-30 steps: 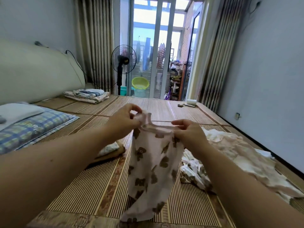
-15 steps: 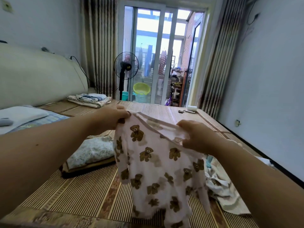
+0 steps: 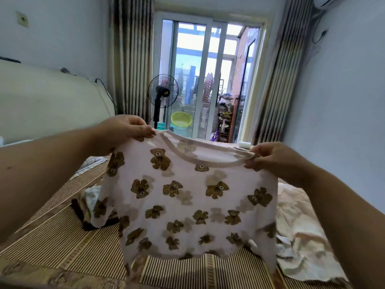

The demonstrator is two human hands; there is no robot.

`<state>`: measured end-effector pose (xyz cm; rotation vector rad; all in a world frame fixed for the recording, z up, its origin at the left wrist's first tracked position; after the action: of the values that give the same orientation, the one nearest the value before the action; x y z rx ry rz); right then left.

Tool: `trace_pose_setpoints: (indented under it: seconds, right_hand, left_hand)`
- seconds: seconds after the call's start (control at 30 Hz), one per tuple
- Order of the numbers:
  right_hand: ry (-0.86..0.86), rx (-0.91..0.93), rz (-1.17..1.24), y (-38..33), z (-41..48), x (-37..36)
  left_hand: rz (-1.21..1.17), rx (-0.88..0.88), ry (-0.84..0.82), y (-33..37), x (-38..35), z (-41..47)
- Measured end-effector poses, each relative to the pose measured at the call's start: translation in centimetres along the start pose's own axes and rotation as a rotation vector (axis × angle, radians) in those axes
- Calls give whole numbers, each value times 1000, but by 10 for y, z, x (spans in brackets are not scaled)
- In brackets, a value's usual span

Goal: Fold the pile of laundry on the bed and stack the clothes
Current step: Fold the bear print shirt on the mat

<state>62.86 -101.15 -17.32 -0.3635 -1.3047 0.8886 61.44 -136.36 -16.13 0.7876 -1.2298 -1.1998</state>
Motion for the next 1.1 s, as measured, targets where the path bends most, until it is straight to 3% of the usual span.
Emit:
trace_pose_setpoints:
  seconds: [0.13,0.23,0.33,0.43,0.5,0.73,0.87,1.0,1.1]
  right_hand:
    - [50,52,114,-14,0,20]
    - [38,49,206,-14,13,20]
    - [33,-31,39,9,39,-1]
    - [-5,-135,-87,54,76,-35]
    - [-40,-196,-162,92,99,-66]
    - [-166,-367,-494,234,146,-185]
    - [-216,-392,-655,282,160,-228]
    - [-214,-471,-610,303,166,-232]
    - [-406,-538,-543,297,156,-213]
  left_hand:
    - [-51,37,-115,4,15,-3]
    - [-23,54,-85,-5,15,10]
    - [111,89,-19,-34,12,33]
    - [499,115,54,-85,6,65]
    - [617,131,57,-123,-9,87]
    - [728,267,3,-286,-66,148]
    - [890,233,-62,-337,-98,164]
    - [881,336,-140,-367,-103,167]
    - [815,401,-242,-369,-93,161]
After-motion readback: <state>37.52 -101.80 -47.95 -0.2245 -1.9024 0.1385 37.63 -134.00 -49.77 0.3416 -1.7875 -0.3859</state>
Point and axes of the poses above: each hand's wrist, its own z-axis towards the middle knuckle, its own x-axis out of the back of the hand, y = z × x, the point moved 3 cm from there along z, towards the middle knuckle, and after that the axes turned 7 degrees about -z, right-handed, at the moved point
